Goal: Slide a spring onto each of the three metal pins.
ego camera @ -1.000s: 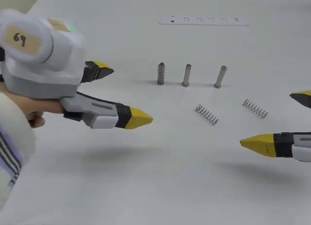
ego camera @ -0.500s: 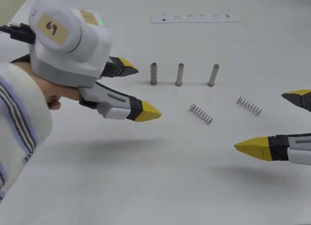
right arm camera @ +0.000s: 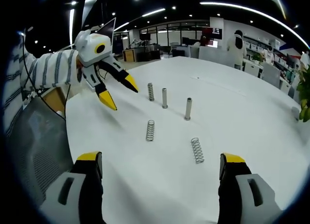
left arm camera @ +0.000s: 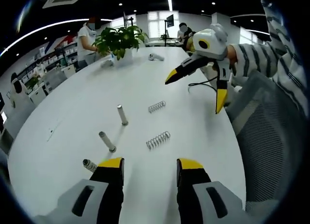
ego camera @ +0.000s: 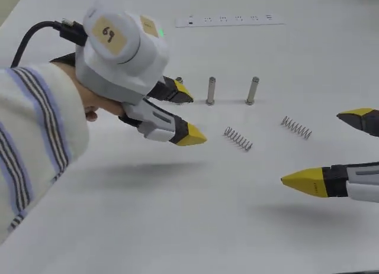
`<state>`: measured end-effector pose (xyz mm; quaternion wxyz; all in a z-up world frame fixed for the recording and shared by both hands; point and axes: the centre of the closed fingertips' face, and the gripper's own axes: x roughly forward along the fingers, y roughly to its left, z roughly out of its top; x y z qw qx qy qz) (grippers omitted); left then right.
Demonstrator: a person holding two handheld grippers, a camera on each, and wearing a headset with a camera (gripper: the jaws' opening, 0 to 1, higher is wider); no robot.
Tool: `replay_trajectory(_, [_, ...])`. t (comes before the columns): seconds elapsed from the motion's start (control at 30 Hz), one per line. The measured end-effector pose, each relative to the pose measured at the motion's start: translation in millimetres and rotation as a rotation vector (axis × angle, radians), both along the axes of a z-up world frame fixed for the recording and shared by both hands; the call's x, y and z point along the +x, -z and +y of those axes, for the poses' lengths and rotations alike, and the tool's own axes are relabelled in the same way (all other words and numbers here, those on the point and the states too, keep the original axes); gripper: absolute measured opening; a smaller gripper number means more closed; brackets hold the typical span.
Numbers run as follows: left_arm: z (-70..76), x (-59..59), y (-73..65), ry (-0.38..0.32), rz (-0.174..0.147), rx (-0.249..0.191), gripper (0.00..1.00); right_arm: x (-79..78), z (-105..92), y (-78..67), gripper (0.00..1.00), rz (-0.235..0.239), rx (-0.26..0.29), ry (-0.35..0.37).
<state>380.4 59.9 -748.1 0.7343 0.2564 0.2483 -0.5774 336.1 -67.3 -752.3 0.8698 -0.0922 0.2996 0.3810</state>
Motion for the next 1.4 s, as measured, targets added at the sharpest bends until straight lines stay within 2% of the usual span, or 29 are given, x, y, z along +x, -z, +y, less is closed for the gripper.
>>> replay_trajectory(0.13, [-10.0,2.5,6.7,0.058,-0.007,0.034,0.32,-1.0,1.2,0.6,0.99,0.006,0.014,-0.004])
replay_trajectory(0.2, [-12.6,6.6,9.8,0.095,-0.041,0.078,0.31,-0.9,0.2,1.3,0.99,0.01,0.018,-0.002])
replay_trajectory(0.27, [-18.4,6.4,11.9,0.116,-0.029,0.09,0.31,-0.1,-1.7,1.4,0.99,0.009,0.021,0.004])
replay_trajectory(0.4, [-29.2,7.1,14.9,0.184,-0.043,0.118,0.32,-0.2,-3.4,2.1,0.99,0.014,0.027,0.011])
replay_trajectory(0.53, [-38.1,10.7,19.9,0.213,-0.057,0.135,0.35,-1.8,-4.8,4.2,0.98,0.021,0.031,0.018])
replay_trajectory(0.63, [-43.0,9.2,27.6,0.247,-0.053,0.16,0.34,-3.1,-4.9,5.8,0.98,0.025,0.03,0.018])
replay_trajectory(0.73, [-47.0,10.8,33.3,0.245,-0.053,0.162,0.34,-4.0,-4.5,6.7,0.98,0.027,0.03,0.017])
replay_trajectory(0.87, [-48.6,6.6,40.4,0.261,-0.035,0.173,0.26,-4.1,-3.6,7.3,0.98,0.029,0.037,0.024])
replay_trajectory(0.97, [-49.9,4.8,44.3,0.27,-0.032,0.177,0.26,-4.7,-3.1,8.9,0.98,0.034,0.039,0.026])
replay_trajectory(1.07, [-52.5,1.7,46.6,0.297,-0.046,0.185,0.23,-5.7,-2.6,10.1,0.97,0.037,0.036,0.022])
replay_trajectory(1.17, [-57.9,-1.1,45.3,0.315,-0.062,0.175,0.21,-6.1,-2.5,10.2,0.97,0.037,0.039,0.023])
replay_trajectory(1.27, [-60.9,-3.3,48.7,0.332,-0.061,0.184,0.2,-5.8,-2.7,9.1,0.97,0.039,0.055,0.032])
replay_trajectory(1.3, [-60.3,-3.3,50.7,0.339,-0.065,0.2,0.19,-5.6,-3.3,8.5,0.96,0.038,0.059,0.036])
replay_trajectory(1.4, [-59.5,-1.9,51.7,0.335,-0.067,0.209,0.14,-5.8,-6.1,9.3,0.95,0.035,0.041,0.036])
